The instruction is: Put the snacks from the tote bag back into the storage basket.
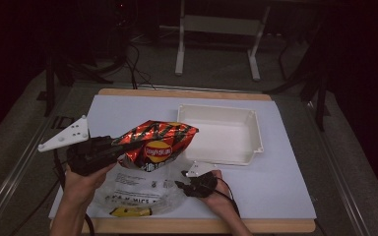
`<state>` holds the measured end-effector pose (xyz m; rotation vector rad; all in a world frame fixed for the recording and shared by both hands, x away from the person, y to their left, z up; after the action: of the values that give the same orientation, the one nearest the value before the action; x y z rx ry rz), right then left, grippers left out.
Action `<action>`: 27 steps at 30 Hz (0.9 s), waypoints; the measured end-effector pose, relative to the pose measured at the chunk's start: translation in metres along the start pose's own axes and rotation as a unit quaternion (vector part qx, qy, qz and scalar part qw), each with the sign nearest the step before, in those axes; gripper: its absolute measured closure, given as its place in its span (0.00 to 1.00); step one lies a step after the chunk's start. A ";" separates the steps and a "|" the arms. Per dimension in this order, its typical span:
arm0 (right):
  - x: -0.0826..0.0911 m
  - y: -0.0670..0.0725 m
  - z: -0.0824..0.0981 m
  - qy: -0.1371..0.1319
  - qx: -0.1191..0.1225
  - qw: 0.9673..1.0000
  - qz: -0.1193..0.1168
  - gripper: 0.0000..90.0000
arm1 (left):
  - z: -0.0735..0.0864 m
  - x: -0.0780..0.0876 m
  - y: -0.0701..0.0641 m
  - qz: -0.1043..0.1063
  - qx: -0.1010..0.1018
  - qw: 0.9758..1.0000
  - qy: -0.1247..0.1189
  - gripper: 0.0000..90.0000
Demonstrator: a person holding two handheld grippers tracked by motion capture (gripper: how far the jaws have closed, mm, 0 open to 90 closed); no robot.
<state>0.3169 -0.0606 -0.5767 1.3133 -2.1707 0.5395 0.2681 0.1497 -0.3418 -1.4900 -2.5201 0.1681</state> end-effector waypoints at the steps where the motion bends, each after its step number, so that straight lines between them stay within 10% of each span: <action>1: 0.000 0.000 0.000 0.000 0.000 1.000 0.000 0.62 | -0.002 -0.001 0.001 0.000 -0.001 1.000 0.000 0.98; 27: 0.034 -0.002 -0.003 -0.056 0.009 0.998 -0.016 0.60 | -0.025 -0.034 0.028 0.005 -0.015 1.000 0.010 0.98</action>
<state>0.3066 -0.0830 -0.5530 1.4169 -2.2349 0.4844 0.3139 0.1335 -0.3269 -1.5067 -2.5102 0.1171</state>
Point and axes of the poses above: each handheld gripper's, and its own axes: x roughly backward along the jaws, z roughly out of its underside, y roughly to its left, the point moved 6 cm from there along -x, roughly forward along the jaws, and after that the axes turned 3 degrees about x, right-handed, at the moved point
